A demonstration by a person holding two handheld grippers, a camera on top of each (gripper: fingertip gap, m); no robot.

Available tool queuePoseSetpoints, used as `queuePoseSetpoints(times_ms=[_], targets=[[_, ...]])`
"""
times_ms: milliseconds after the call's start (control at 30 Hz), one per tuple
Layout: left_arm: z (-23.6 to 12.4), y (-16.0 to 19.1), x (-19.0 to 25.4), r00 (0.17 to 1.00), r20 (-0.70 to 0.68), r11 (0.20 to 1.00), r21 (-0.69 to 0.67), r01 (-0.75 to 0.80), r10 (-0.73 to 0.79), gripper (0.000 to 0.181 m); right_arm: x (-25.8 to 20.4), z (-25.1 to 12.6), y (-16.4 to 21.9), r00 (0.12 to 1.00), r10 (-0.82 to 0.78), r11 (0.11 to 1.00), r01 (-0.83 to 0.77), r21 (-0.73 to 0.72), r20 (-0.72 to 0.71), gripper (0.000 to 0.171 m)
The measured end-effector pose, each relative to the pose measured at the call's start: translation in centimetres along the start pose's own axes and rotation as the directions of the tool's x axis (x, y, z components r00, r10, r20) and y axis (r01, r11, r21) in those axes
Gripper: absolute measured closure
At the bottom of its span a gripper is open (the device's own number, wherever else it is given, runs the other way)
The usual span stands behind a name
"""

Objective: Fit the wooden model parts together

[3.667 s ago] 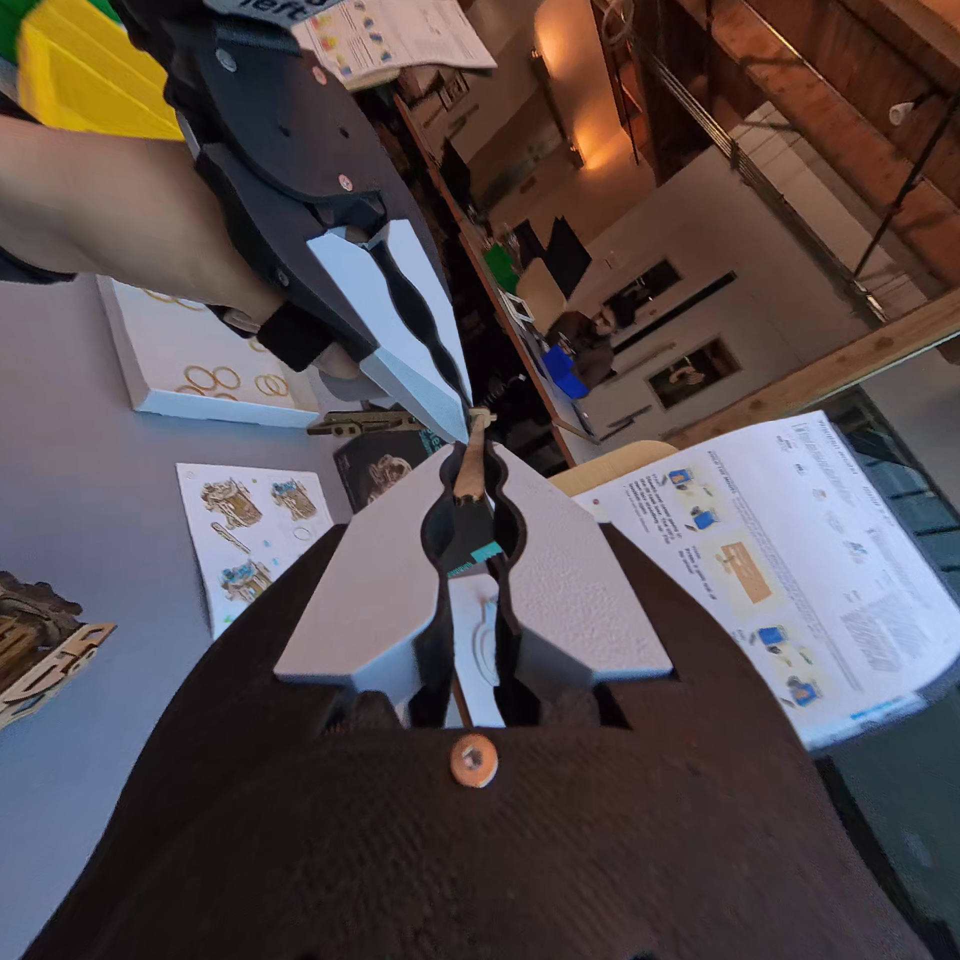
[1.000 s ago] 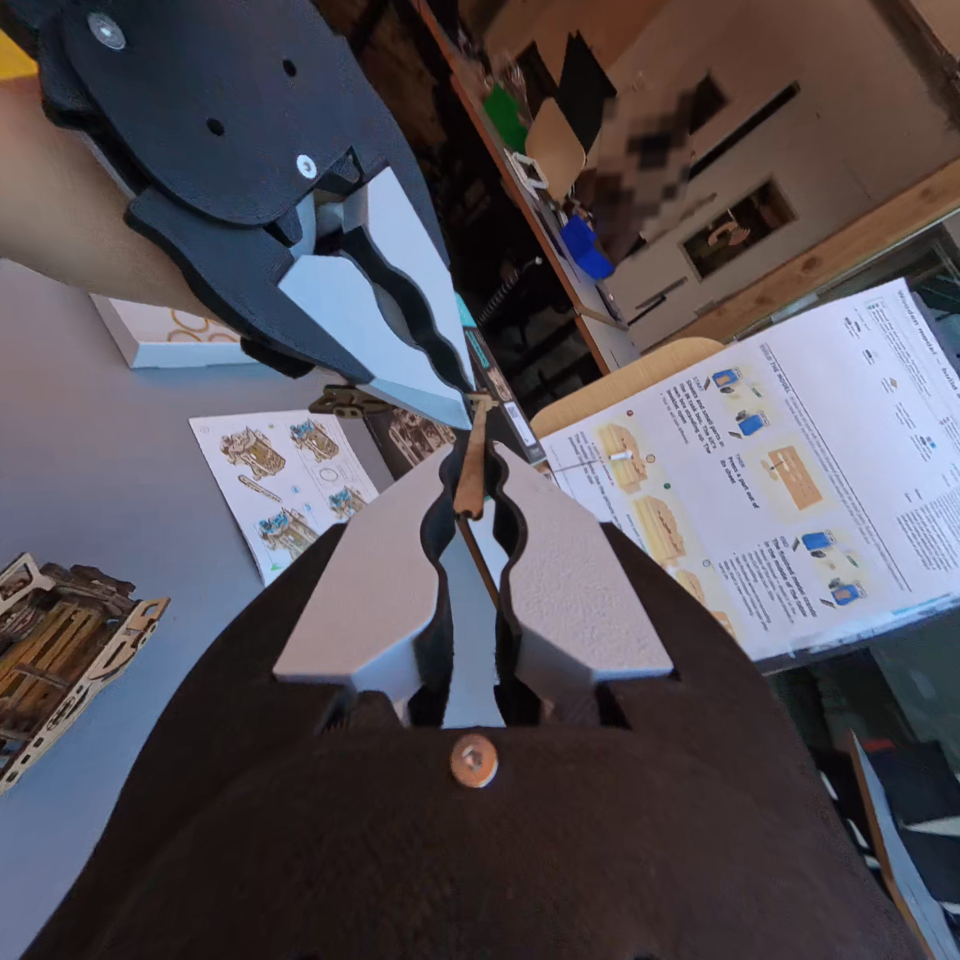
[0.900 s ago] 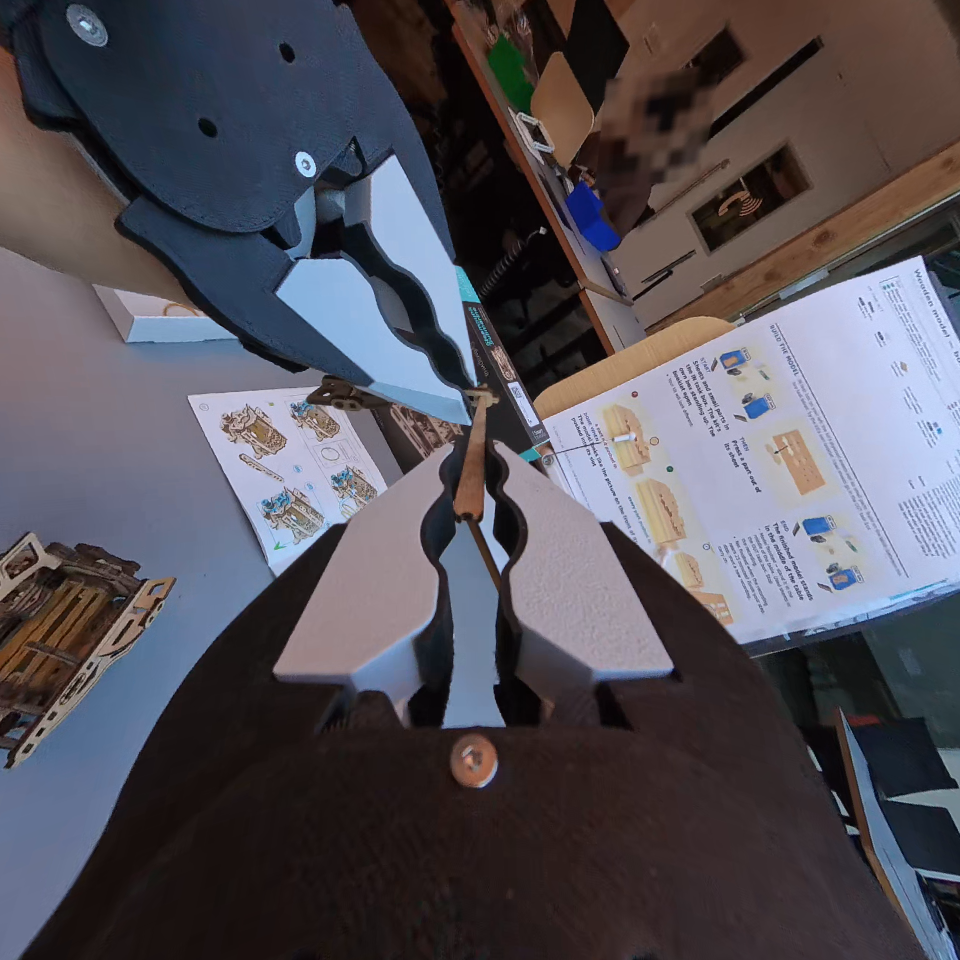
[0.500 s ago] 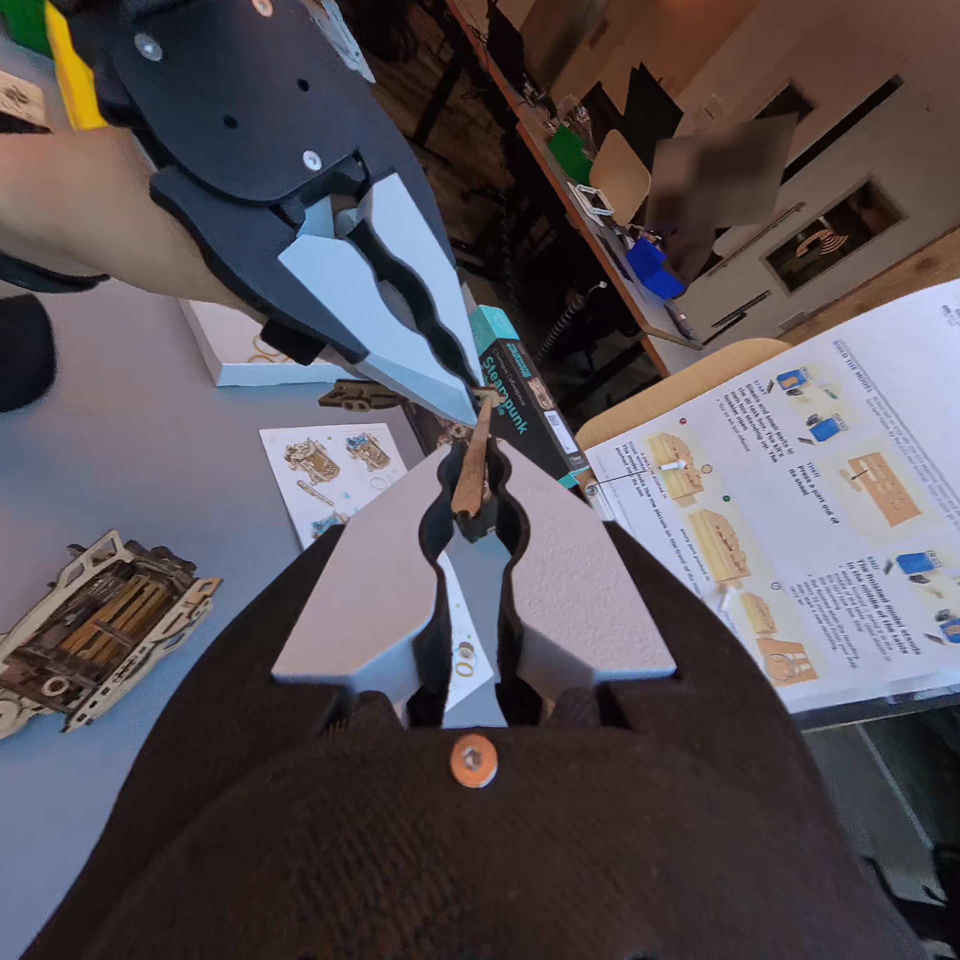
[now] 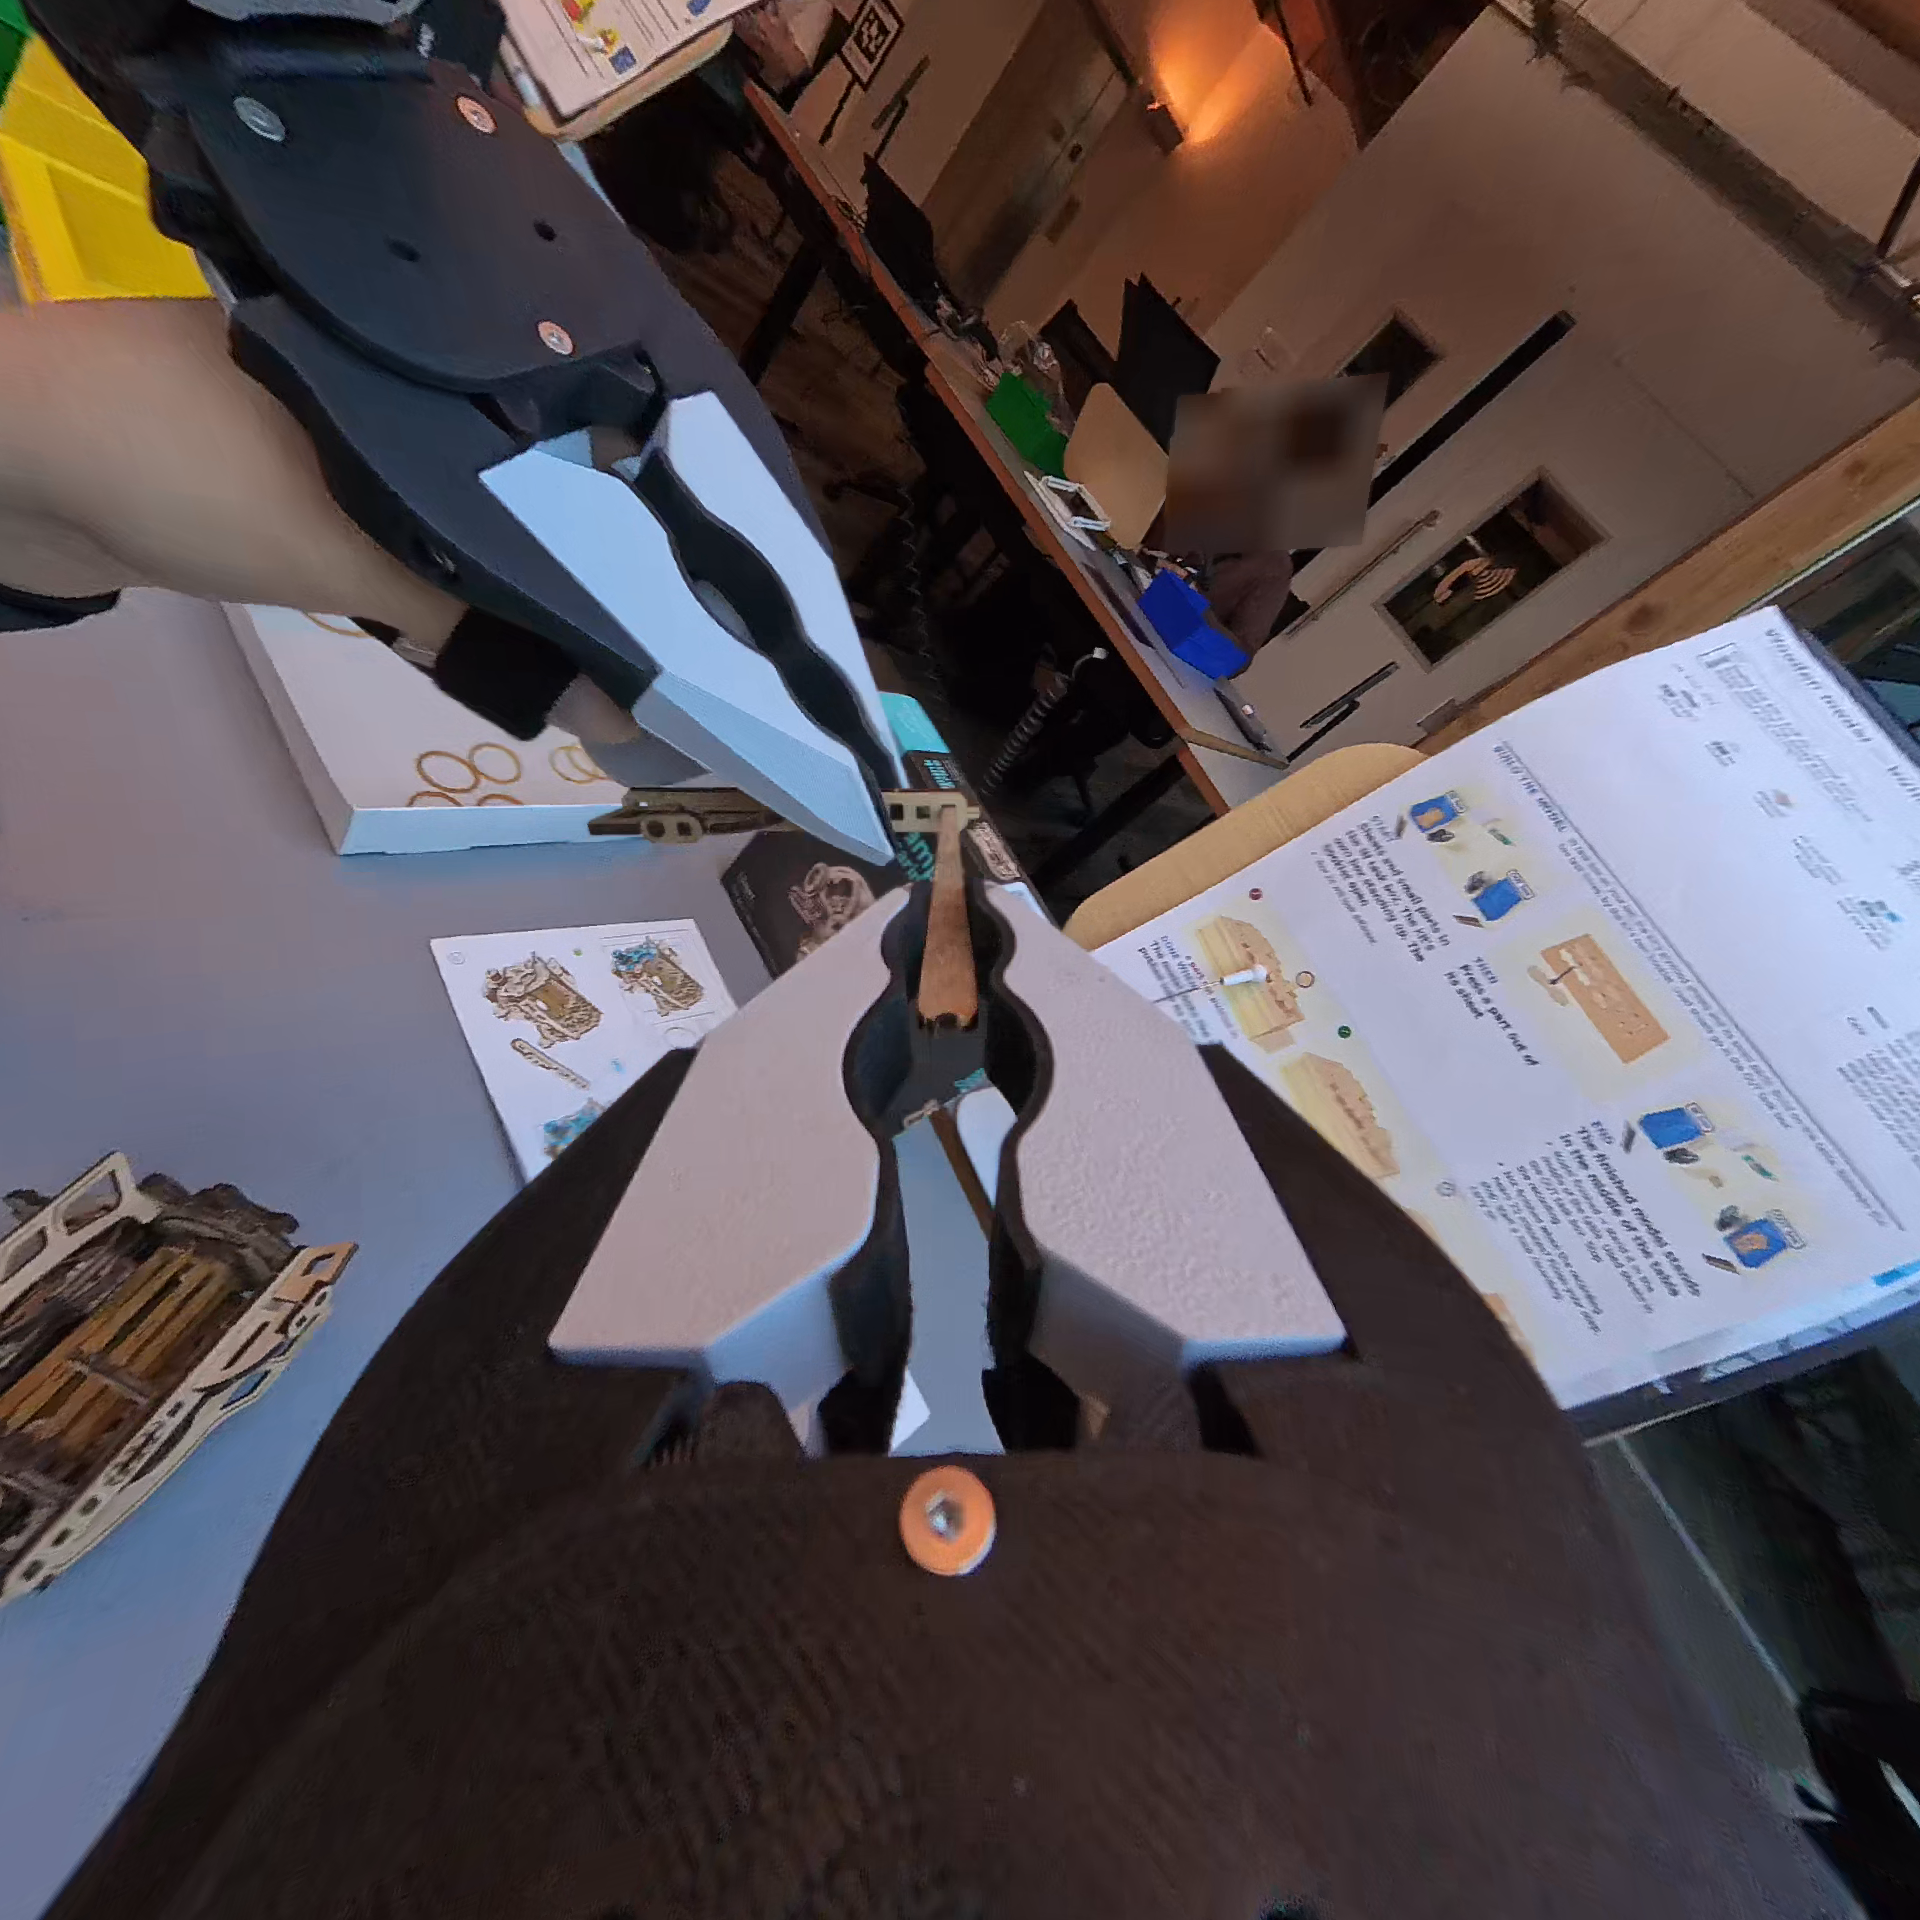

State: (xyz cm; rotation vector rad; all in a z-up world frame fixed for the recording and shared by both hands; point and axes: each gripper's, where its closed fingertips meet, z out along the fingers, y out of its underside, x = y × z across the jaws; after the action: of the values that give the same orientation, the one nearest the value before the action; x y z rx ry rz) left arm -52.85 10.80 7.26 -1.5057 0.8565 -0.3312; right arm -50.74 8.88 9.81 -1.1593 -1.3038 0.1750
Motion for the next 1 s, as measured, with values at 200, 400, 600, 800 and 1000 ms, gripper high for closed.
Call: queuePoseSetpoints(times_ms=[200, 400, 600, 800, 1000], targets=[[-0.8, -0.4, -0.3, 1.000, 0.003, 1.000, -0.003, 0.011, -0.011, 0.170, 0.3, -0.4, -0.7, 0.998, -0.042, 0.999, 0.043, 0.012, -0.055, 0.166], [-0.2, 0.2, -0.2, 0.997, -0.024, 0.997, -0.022, 0.070, -0.071, 0.174, 0.3, -0.2, -0.5, 0.996, -0.054, 0.999, 0.054, -0.004, -0.068, 0.166], [-0.1, 0.7, -0.2, 0.991, -0.065, 0.992, -0.035, 0.117, -0.119, 0.179, 0.0, 0.2, -0.5, 0.993, -0.081, 0.997, 0.082, 0.005, -0.080, 0.166], [-0.7, -0.3, -1.6, 0.988, -0.011, 0.987, 0.034, 0.156, -0.156, 0.181, 0.1, 0.5, -0.9, 0.964, -0.200, 0.980, 0.200, -0.015, -0.173, 0.165], [-1.6, -1.3, -2.3, 0.989, 0.085, 0.991, 0.077, 0.112, -0.118, 0.181, 0.4, 0.7, -1.9, 0.940, -0.183, 0.979, 0.199, 0.029, -0.288, 0.166]])
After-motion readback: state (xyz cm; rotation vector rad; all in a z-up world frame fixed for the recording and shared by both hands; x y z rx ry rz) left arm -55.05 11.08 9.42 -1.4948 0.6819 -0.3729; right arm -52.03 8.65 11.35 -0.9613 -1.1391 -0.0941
